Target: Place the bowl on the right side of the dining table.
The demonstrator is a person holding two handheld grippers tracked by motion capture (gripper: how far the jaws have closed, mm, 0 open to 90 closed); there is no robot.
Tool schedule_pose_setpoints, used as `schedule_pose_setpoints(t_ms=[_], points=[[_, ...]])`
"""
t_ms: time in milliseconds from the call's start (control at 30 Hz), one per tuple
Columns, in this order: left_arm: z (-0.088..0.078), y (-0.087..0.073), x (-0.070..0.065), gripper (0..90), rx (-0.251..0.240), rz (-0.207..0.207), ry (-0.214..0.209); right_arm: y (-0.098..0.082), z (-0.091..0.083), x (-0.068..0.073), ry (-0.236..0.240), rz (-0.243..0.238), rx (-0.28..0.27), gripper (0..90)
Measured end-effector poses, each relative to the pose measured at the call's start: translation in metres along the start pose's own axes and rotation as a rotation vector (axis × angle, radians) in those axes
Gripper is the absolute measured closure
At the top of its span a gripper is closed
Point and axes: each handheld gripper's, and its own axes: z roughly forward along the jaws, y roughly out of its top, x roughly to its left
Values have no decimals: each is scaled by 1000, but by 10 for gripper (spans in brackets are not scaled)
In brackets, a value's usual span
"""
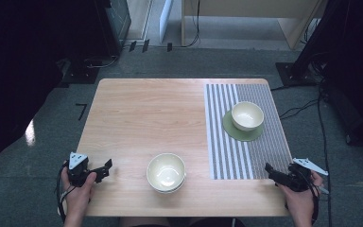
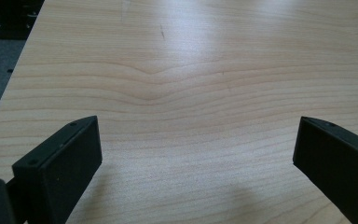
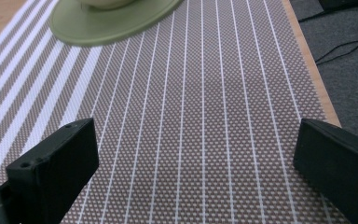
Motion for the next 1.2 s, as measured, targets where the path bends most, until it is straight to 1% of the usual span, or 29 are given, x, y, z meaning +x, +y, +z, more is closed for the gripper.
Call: schedule_pose_setpoints(t_ms=[33, 100, 133, 200, 333, 467, 633, 733, 800, 1200], points=[[0, 0, 0, 8, 1, 0, 0, -1, 0, 1, -9, -12, 10, 7], [0, 0, 0, 8, 0, -1, 0, -1, -1, 2, -17, -29, 16, 7], [0, 0, 0, 8, 0, -1, 0, -1, -1, 2, -17, -29, 16, 7], [0, 0, 0, 8, 0, 0, 0, -2, 0, 4, -31, -49, 30, 7], [0, 0, 0, 8, -2, -2, 0, -2, 0, 5, -35, -52, 31, 7], [0, 0, 0, 8, -2, -1, 0, -2, 1, 7, -51, -70, 40, 7], [0, 0, 0, 8, -1, -2, -2, -2, 0, 5, -37, -52, 32, 7], [0, 0, 0, 8, -1, -2, -1, -2, 0, 5, -36, -53, 31, 7], [0, 0, 0, 8, -1, -1, -2, -2, 1, 6, -43, -62, 35, 7], [0, 0, 0, 8, 1, 0, -1, -2, 1, 6, -44, -60, 38, 8]])
